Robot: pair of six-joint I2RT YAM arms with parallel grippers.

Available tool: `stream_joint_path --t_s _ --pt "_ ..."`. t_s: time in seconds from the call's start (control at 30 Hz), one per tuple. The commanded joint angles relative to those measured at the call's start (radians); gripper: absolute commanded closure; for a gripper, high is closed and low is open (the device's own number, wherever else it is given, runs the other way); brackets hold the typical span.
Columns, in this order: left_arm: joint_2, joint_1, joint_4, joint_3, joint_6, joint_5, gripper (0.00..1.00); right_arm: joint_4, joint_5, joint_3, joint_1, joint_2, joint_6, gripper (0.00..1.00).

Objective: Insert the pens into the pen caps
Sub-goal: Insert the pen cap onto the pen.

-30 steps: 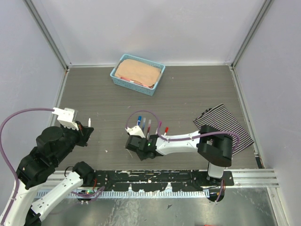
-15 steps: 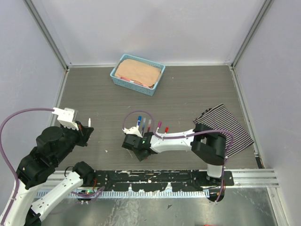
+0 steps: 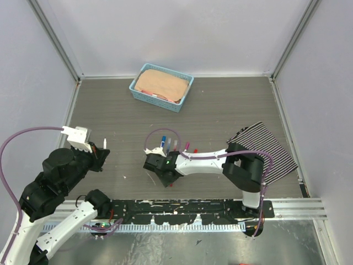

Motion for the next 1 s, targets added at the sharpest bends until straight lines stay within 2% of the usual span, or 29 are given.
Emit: stream_joint_path --t_s 0.0,0.07,0.2,0.37,0.47,0.6,0.97 --pt "0.004 0.002 0.031 -0.017 -0.002 -0.004 1.00 -0.009 -0.020 0.029 -0.005 0.024 -0.019 0.73" --pt "0.002 0.001 0.031 -0.020 -0.002 -0.004 1.00 -0.018 -0.027 0.033 -0.005 0.033 -0.019 0.75" --pt "0.007 0.001 0.037 -0.024 0.000 0.000 1.00 -0.038 -0.023 0.036 -0.005 0.018 -0.019 0.90" --pt "0.038 0.001 0.046 -0.025 0.003 0.046 1.00 -0.061 -0.019 0.042 -0.013 -0.047 -0.031 1.00" --pt "0.072 0.002 0.034 -0.012 0.000 0.078 1.00 -0.073 -0.030 0.024 -0.035 -0.085 -0.044 1.00" --pt "0.071 0.001 0.035 -0.017 -0.003 0.049 1.00 -0.088 -0.007 -0.013 -0.055 -0.102 -0.041 0.99" --pt "0.062 0.002 0.043 -0.027 -0.010 0.033 1.00 -0.071 0.018 -0.029 -0.055 -0.048 -0.024 0.90"
